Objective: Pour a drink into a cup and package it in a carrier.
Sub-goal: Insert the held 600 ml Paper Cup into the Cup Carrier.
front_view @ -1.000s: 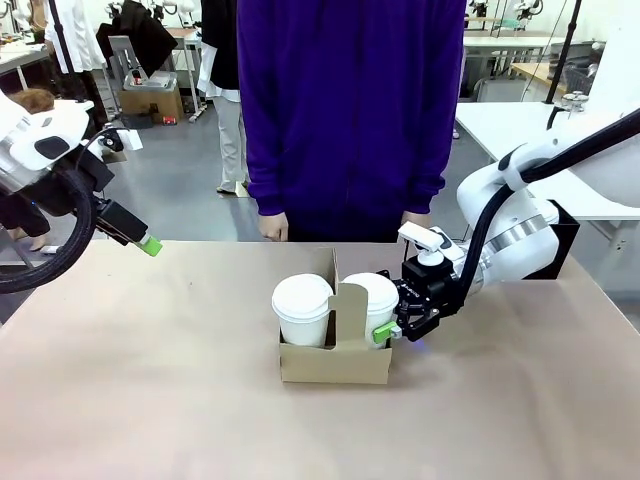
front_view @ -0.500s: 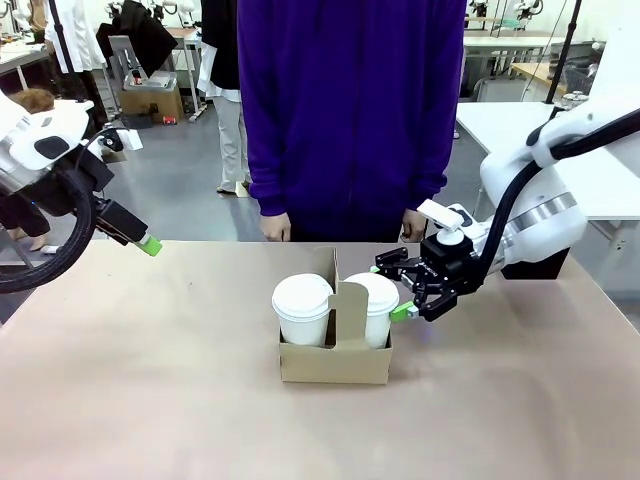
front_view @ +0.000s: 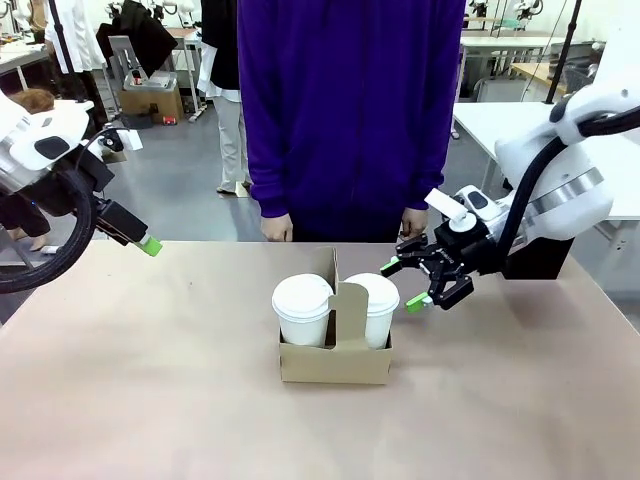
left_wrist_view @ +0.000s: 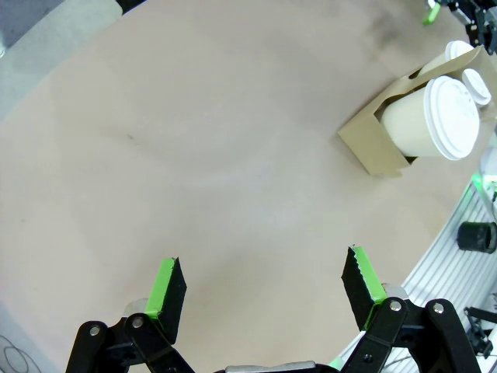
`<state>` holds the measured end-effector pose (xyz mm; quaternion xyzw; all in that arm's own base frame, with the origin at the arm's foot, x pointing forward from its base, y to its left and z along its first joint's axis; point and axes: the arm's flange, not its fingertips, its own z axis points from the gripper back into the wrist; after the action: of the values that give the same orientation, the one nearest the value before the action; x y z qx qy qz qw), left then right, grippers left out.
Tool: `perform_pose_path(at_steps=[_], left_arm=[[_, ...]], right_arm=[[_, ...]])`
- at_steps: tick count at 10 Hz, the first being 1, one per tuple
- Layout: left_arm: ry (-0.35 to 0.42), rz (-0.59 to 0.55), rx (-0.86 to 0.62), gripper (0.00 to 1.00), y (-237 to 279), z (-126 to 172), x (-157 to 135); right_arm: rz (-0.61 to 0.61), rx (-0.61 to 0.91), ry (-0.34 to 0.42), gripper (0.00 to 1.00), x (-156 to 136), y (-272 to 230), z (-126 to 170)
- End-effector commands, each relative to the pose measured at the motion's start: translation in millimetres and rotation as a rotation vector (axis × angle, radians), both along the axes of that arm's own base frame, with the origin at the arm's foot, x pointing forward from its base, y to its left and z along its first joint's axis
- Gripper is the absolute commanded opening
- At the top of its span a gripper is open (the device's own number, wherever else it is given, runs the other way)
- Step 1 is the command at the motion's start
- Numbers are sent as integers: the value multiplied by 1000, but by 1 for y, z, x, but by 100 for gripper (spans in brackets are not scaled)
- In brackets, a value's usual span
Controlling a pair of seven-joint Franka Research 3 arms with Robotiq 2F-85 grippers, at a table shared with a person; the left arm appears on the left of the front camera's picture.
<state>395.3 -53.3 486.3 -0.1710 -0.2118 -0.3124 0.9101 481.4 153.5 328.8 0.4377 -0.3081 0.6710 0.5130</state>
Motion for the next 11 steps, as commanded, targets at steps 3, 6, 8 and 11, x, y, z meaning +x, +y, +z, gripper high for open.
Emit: perform_pose_path(at_steps=[3, 6, 8, 11], left_arm=[[2, 1, 19, 100, 0, 1, 0], [2, 1, 19, 100, 0, 1, 0], [2, 1, 19, 100, 0, 1, 0], [2, 1, 19, 100, 0, 1, 0]], right_arm=[[-389, -109, -61, 100, -33, -68, 79], [-837, -255, -4, 100, -65, -123, 117], [-1067, -348, 44, 100, -83, -154, 120], [-1143, -383, 152, 100, -97, -180, 109]])
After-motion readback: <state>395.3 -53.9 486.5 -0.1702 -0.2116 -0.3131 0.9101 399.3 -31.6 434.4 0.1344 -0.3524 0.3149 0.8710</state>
